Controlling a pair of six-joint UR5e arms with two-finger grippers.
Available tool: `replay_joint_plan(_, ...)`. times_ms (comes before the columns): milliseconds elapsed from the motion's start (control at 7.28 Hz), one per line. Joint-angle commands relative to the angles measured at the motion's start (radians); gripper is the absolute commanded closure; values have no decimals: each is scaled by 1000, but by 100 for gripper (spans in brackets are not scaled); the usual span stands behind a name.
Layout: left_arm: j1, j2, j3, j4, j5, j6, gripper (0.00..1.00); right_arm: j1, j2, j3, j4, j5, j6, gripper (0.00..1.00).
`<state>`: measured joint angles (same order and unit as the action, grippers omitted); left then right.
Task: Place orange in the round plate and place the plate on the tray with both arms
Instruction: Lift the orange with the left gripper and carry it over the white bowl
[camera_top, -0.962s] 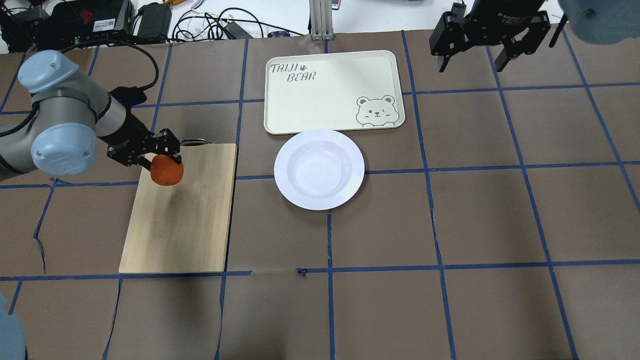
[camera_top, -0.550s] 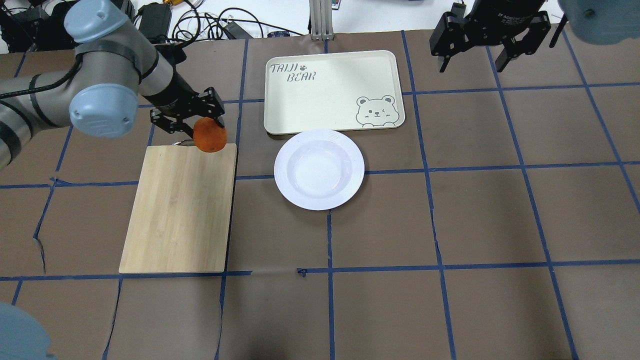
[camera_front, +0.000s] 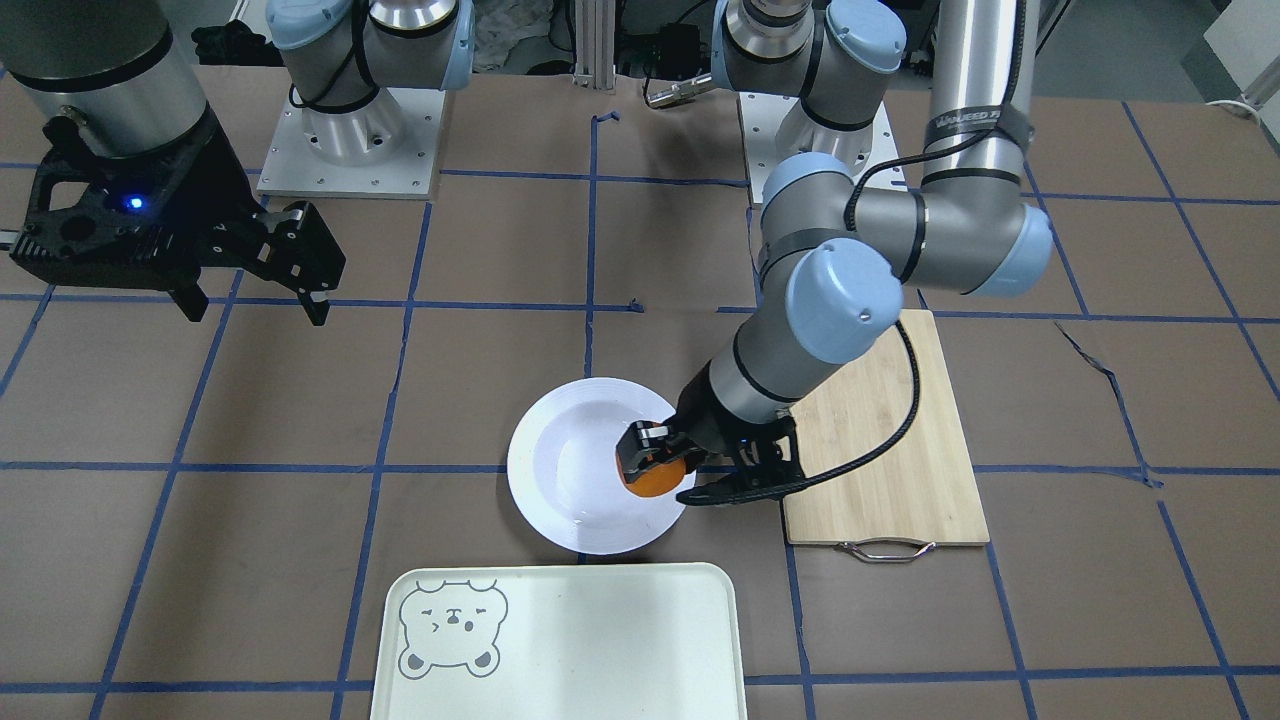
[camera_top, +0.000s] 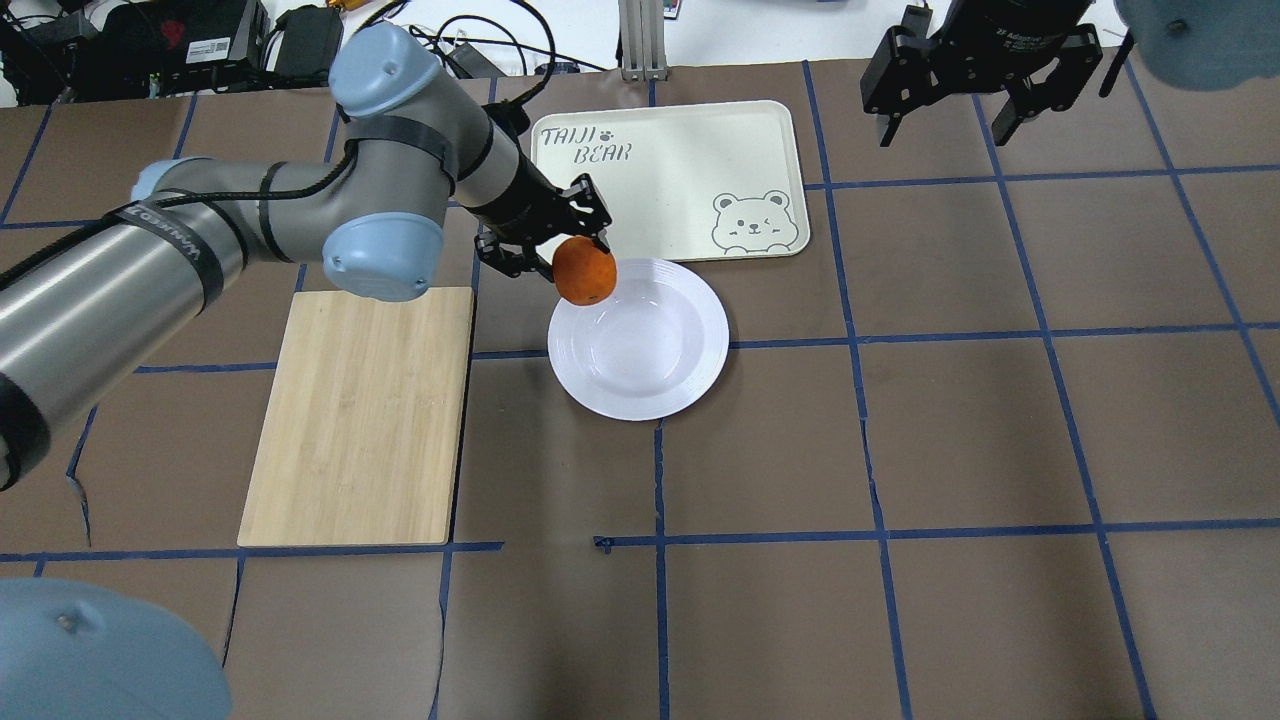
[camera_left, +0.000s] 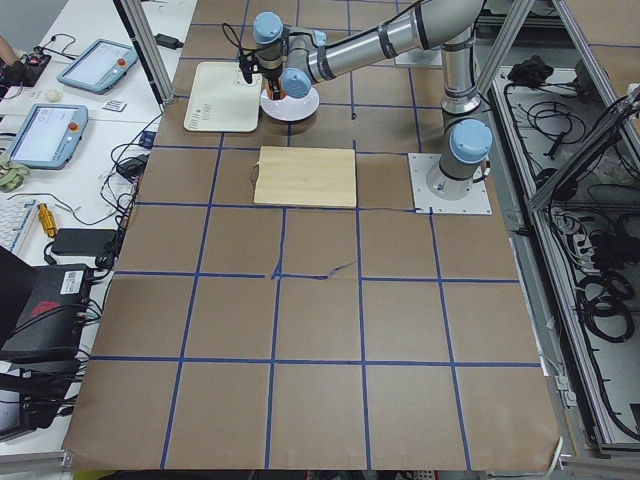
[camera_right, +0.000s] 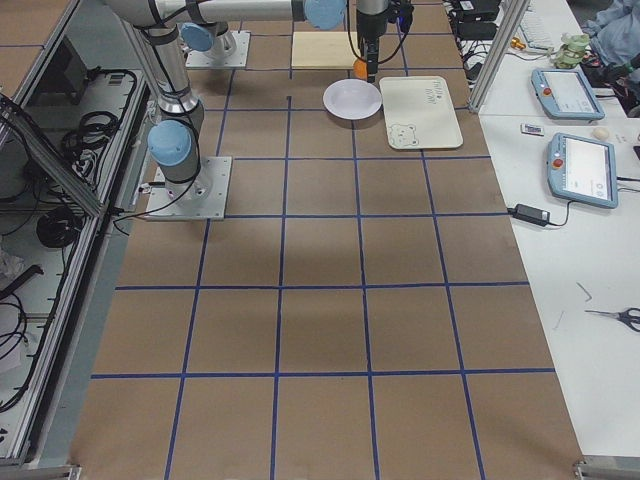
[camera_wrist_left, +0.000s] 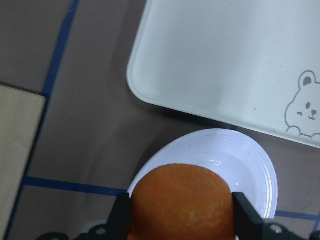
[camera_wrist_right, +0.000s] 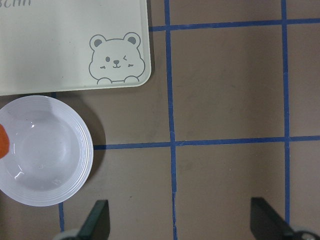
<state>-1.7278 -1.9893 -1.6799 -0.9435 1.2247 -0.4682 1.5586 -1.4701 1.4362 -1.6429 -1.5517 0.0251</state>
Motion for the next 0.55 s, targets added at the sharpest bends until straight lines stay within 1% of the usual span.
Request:
replay_joint_plan(0,-78,-40,-20,28,-1,-96,89,0,1,0,0,2,-1,0)
replay_joint_plan(137,-76,-23,-47,29,2,-92,65,0,1,1,0,2,-1,0)
replay_joint_plan(275,-75,-22,-50,47,4,-98,1,0,1,1,0,2,-1,0)
replay_joint_plan(412,-69,-8,-40,58,4,-99,0,0,2,1,0,8,-1,0)
